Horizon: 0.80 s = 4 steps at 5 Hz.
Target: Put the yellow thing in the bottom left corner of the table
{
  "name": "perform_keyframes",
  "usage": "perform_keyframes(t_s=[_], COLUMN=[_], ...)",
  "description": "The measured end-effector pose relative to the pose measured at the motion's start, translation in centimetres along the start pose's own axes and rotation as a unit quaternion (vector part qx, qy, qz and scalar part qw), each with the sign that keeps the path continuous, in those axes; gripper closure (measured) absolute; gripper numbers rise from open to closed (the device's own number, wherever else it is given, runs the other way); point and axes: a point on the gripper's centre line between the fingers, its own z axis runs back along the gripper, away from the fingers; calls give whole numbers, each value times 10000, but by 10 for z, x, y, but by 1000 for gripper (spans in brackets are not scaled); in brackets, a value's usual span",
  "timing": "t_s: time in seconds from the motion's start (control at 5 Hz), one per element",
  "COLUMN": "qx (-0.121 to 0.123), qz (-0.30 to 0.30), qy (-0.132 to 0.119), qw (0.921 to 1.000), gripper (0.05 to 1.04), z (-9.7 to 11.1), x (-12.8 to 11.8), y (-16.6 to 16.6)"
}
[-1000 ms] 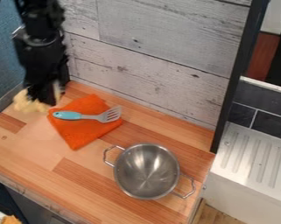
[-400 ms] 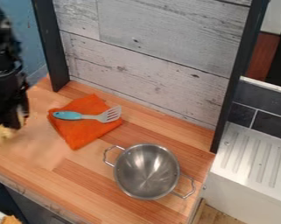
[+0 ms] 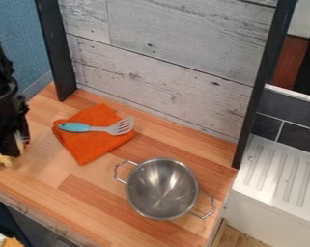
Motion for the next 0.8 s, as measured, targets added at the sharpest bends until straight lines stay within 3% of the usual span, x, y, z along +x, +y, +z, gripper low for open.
perform_keyframes(t_s=[0.2,0.4,0.8], qx=[53,63,281], qz=[-79,-113,-224], qy=[32,49,-23], qw=[9999,9999,9994], gripper=[274,71,81], z=[1,1,11], x=[-1,-1,-9], y=[0,-1,-5])
